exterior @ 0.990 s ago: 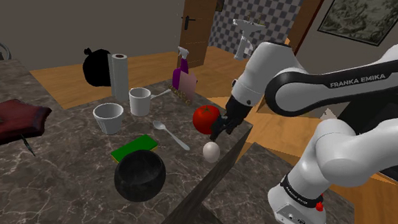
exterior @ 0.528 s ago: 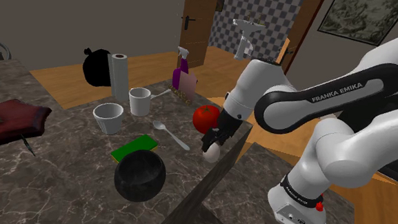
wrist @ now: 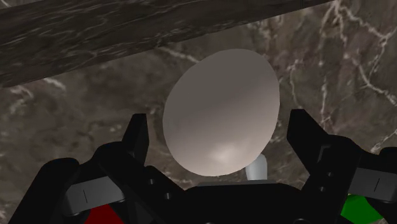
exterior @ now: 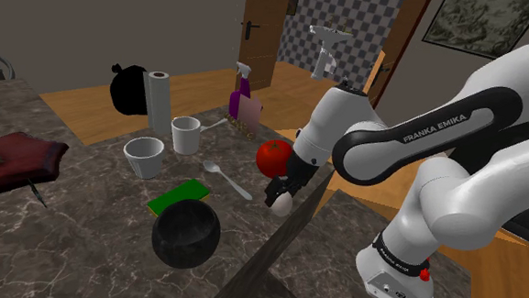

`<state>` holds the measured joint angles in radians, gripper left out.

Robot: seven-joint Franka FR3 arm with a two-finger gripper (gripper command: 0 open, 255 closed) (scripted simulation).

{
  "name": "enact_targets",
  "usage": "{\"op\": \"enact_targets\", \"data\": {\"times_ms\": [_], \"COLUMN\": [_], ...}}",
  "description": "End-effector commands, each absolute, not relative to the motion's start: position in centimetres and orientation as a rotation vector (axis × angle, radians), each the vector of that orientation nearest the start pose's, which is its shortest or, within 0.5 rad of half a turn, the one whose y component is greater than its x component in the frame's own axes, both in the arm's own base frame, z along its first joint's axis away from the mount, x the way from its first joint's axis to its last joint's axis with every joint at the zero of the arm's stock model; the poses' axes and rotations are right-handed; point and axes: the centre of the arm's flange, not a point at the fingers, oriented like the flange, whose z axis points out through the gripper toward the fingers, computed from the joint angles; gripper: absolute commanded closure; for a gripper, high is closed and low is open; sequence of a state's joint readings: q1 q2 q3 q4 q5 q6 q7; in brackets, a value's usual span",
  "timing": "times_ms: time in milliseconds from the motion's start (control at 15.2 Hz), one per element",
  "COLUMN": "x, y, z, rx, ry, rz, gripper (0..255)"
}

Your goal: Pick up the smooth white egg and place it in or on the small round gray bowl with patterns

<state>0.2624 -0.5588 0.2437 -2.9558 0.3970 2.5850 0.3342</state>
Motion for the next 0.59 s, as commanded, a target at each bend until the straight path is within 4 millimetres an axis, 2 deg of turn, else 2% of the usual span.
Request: {"op": "enact_targets", "data": {"times_ms": [0, 66, 132, 528], "x": [29.67, 29.67, 29.67, 29.66], "y": [14.17, 14.17, 14.17, 14.16], "z": [32.5, 32.5, 32.5, 32.51], "rx": [-2.947, -2.947, -2.947, -2.947], "ry": [0.252, 0.252, 0.252, 0.252], "rz": [-0.197, -0.197, -0.197, -0.197], "gripper": [0, 0, 255, 255]}}
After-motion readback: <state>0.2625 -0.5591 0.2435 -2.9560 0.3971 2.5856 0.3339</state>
